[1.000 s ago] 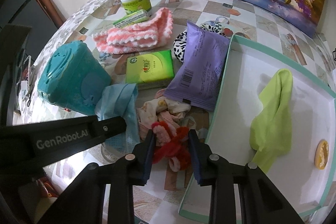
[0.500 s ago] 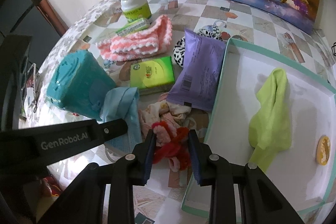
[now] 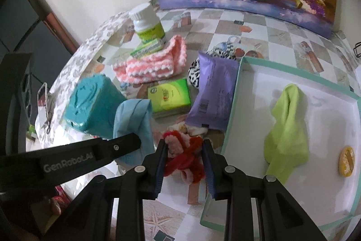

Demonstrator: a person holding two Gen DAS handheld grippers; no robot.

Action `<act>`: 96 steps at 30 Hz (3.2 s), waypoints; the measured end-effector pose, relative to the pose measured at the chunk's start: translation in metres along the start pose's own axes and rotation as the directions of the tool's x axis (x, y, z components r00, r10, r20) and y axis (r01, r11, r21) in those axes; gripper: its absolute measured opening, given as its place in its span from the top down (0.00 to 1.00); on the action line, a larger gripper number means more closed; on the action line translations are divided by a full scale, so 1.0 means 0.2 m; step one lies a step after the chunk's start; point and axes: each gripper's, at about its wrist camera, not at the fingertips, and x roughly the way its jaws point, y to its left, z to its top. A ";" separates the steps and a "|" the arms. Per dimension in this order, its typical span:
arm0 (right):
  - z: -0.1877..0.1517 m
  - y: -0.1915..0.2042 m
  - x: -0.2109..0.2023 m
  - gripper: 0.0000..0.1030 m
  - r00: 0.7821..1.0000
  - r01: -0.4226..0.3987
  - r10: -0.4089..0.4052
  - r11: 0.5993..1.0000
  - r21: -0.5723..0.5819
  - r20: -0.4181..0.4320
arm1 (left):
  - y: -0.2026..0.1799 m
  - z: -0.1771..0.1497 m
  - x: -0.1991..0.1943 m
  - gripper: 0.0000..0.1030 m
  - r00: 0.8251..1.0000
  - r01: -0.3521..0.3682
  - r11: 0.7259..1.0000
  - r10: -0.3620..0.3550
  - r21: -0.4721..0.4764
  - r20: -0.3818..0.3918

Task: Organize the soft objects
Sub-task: 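Grasp the blue mask with the left tool while the right tool grasps the red plush toy, then carry the blue mask and red plush toy over the tray with both tools, then open both tools to release the mask and plush toy into the tray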

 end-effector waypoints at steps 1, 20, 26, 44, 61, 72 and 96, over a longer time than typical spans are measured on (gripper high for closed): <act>0.00 0.00 -0.01 0.68 1.000 0.000 0.000 1.000 0.003 0.008 | -0.01 0.00 -0.02 0.89 1.000 0.008 1.000 -0.008 0.008 0.007; 0.05 -0.15 -0.27 0.68 0.980 0.091 -0.111 0.988 0.122 0.166 | -0.24 -0.01 -0.19 0.89 0.982 0.091 0.978 -0.120 0.188 0.148; 0.05 -0.31 -0.31 0.68 0.957 0.200 -0.238 0.955 0.219 0.164 | -0.38 -0.08 -0.16 0.89 0.981 0.107 0.950 -0.149 0.295 0.124; -0.22 -0.97 -0.52 0.68 0.860 0.391 -0.510 0.631 0.671 -0.022 | -0.67 -0.34 0.09 0.89 0.994 0.110 0.851 -0.107 0.513 -0.036; -0.38 -1.09 -0.27 0.66 0.887 0.448 -0.388 0.596 0.667 -0.249 | -0.61 -0.39 0.32 0.88 0.990 0.053 0.873 0.019 0.485 -0.142; -0.34 -1.05 -0.28 0.54 0.874 0.471 -0.421 0.612 0.635 -0.242 | -0.64 -0.39 0.31 0.60 0.992 0.052 0.867 0.013 0.495 -0.126; -0.26 -0.99 -0.30 0.00 0.872 0.460 -0.463 0.658 0.596 -0.162 | -0.55 -0.27 0.18 0.04 0.993 -0.106 0.903 0.073 0.416 0.095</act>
